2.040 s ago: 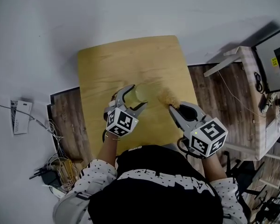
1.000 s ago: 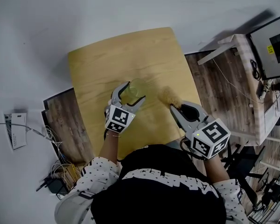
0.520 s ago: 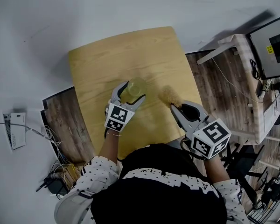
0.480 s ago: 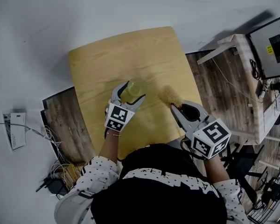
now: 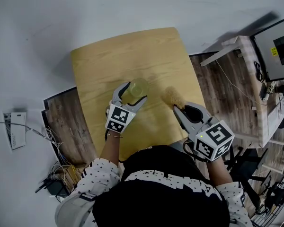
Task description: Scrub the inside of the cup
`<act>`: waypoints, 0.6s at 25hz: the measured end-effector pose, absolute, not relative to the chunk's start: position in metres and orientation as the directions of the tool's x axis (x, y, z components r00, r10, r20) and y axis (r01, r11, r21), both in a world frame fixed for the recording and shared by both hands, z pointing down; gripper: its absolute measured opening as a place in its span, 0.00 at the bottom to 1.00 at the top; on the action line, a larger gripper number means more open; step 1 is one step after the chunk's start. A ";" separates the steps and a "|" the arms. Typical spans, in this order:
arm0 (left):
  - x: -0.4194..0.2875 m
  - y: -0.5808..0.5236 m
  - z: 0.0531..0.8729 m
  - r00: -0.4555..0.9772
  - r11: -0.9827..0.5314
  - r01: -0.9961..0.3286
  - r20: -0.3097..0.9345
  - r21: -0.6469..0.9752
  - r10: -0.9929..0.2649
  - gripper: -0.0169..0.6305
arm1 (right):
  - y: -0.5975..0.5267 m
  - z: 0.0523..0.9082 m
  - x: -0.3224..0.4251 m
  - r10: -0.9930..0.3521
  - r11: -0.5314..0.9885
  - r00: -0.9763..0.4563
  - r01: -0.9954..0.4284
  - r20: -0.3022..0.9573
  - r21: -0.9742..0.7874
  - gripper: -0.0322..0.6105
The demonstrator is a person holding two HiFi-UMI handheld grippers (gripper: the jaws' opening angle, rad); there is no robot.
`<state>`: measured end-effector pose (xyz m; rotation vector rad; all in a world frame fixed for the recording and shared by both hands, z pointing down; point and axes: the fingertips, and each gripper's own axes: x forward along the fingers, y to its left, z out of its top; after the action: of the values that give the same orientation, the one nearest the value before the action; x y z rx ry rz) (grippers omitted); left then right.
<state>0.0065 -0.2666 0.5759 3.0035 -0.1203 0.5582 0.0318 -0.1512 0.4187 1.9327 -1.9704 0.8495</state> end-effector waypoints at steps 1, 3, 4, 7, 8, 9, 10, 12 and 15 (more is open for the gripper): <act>0.005 -0.267 0.575 0.931 -0.993 -0.096 0.360 0.070 -0.065 0.58 | -0.151 0.418 0.032 -0.825 -0.050 -0.088 -0.973 0.557 -0.228 0.14; 0.004 -0.268 0.572 0.932 -0.992 -0.105 0.355 0.074 -0.073 0.58 | -0.150 0.418 0.032 -0.826 -0.044 -0.093 -0.973 0.555 -0.228 0.14; 0.003 -0.268 0.571 0.933 -0.991 -0.111 0.352 0.075 -0.077 0.58 | -0.150 0.418 0.032 -0.827 -0.041 -0.096 -0.973 0.554 -0.229 0.14; -0.001 -0.268 0.566 0.933 -0.989 -0.129 0.347 0.071 -0.097 0.58 | -0.149 0.416 0.033 -0.831 -0.028 -0.106 -0.973 0.547 -0.231 0.14; -0.003 -0.268 0.563 0.933 -0.988 -0.136 0.345 0.069 -0.104 0.58 | -0.149 0.415 0.033 -0.833 -0.022 -0.111 -0.972 0.542 -0.232 0.14; -0.005 -0.268 0.561 0.933 -0.988 -0.142 0.342 0.067 -0.111 0.58 | -0.150 0.415 0.033 -0.835 -0.015 -0.116 -0.972 0.538 -0.233 0.14; -0.007 -0.268 0.558 0.934 -0.987 -0.149 0.338 0.067 -0.118 0.58 | -0.150 0.414 0.033 -0.836 -0.008 -0.123 -0.972 0.534 -0.236 0.14; -0.013 -0.268 0.553 0.936 -0.984 -0.164 0.327 0.068 -0.133 0.58 | -0.151 0.415 0.032 -0.837 0.009 -0.139 -0.970 0.530 -0.241 0.14; -0.023 -0.268 0.547 0.934 -0.979 -0.193 0.319 0.072 -0.161 0.58 | -0.155 0.416 0.033 -0.837 0.034 -0.162 -0.968 0.523 -0.247 0.14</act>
<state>-0.0231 -0.2676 0.5474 2.9890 -0.2737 0.4806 0.0328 -0.1554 0.4165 1.8622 -2.0751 0.8183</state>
